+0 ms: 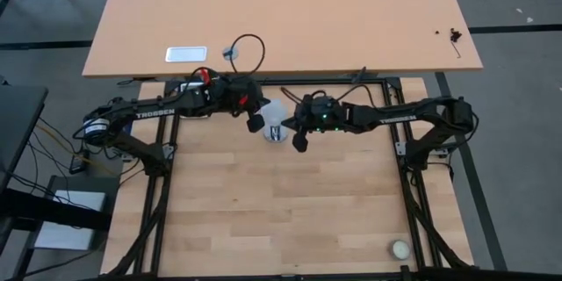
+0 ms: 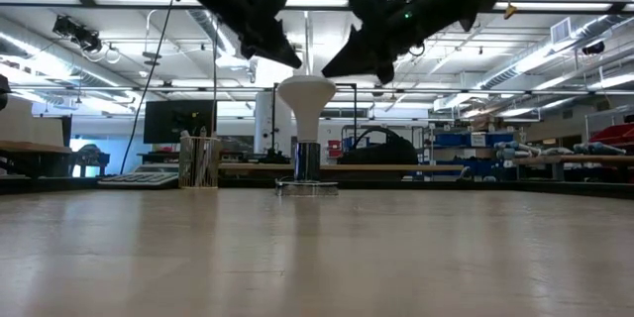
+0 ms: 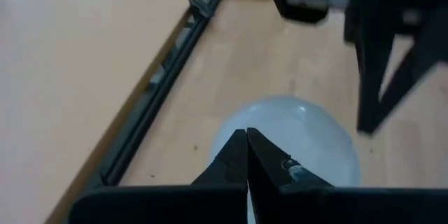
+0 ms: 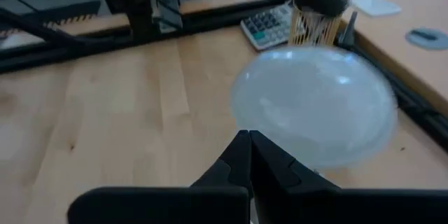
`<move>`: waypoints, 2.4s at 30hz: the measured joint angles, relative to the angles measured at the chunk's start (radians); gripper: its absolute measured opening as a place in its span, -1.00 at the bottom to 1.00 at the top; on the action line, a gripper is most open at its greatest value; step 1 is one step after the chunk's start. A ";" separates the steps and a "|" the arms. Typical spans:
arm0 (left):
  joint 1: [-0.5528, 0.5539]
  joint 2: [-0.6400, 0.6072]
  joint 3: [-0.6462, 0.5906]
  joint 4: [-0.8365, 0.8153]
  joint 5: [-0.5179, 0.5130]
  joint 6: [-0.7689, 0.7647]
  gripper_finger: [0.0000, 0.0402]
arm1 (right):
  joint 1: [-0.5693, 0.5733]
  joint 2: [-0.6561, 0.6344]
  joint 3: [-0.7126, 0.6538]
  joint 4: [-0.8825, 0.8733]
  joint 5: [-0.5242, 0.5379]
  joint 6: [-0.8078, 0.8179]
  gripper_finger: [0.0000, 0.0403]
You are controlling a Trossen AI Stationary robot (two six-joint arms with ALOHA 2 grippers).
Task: Screw lightbulb
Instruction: Remove the white lightbulb from the silver lamp
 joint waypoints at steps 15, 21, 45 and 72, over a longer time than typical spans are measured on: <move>0.015 0.052 0.008 -0.054 0.031 0.020 -1.00 | -0.008 0.050 0.000 0.060 0.027 0.025 -0.94; -0.002 0.057 0.011 -0.074 0.012 0.018 -1.00 | -0.031 0.046 0.000 0.056 0.047 0.053 -0.94; -0.027 0.049 0.050 -0.079 0.081 0.009 -1.00 | -0.135 -0.020 0.000 -0.015 0.154 0.077 -0.93; 0.090 0.105 0.067 -0.091 0.099 0.017 -1.00 | -0.059 0.002 0.000 -0.019 0.035 0.028 -0.95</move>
